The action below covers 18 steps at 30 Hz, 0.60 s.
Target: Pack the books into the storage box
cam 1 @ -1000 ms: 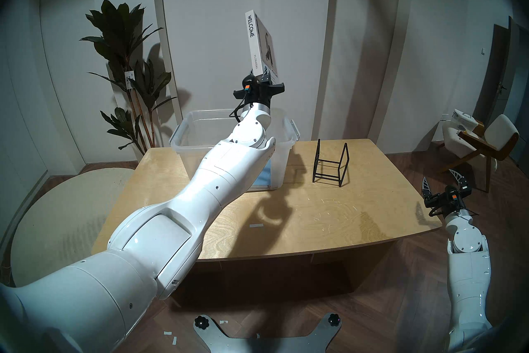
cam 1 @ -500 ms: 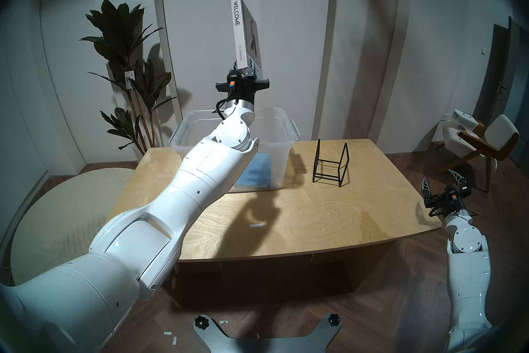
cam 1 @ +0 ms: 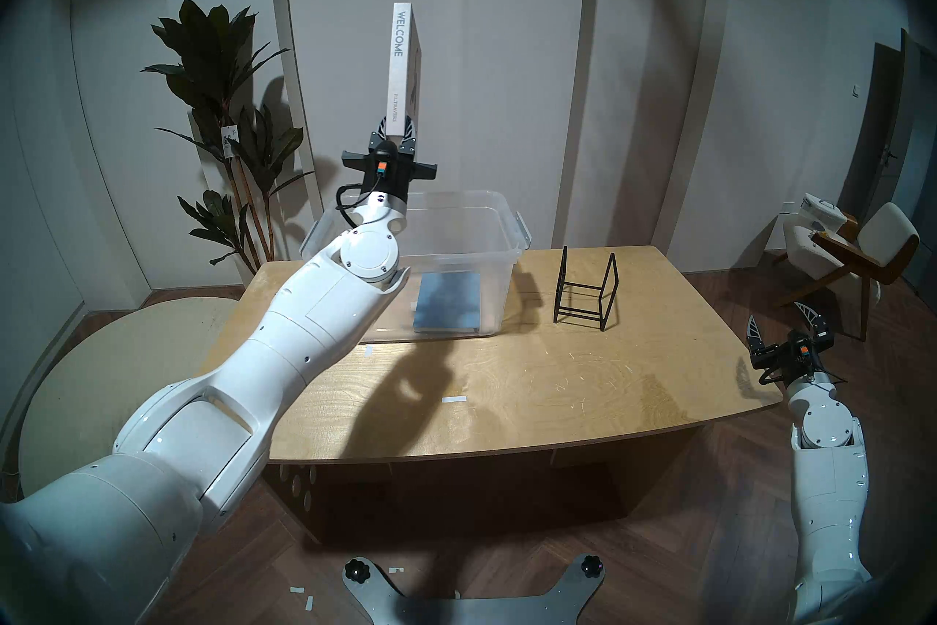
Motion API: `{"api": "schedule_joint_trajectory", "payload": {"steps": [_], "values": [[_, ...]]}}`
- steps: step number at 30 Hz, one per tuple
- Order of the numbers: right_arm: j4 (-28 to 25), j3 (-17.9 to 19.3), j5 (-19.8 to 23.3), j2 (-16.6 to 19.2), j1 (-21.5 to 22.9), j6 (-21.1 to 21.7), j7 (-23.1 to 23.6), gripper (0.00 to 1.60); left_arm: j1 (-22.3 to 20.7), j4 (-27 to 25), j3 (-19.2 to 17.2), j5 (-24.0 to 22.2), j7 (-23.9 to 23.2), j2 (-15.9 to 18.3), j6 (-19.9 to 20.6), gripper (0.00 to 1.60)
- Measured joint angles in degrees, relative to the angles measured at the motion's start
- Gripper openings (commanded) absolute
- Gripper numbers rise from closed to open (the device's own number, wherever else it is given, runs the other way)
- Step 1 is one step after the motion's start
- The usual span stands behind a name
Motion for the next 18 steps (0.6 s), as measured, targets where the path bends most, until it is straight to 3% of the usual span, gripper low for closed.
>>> {"api": "schedule_joint_trajectory", "payload": {"steps": [11,18], "values": [[0.28,-0.01,0.05,0.01,0.17,0.0,0.0,1.6,0.32,-2.41,0.31,9.96,2.34,7.05,-0.06,0.0],[0.3,-0.02,0.07,0.03,0.32,0.0,0.0,1.6,1.11,-5.2,2.81,18.14,3.51,11.42,-0.52,0.0]]}}
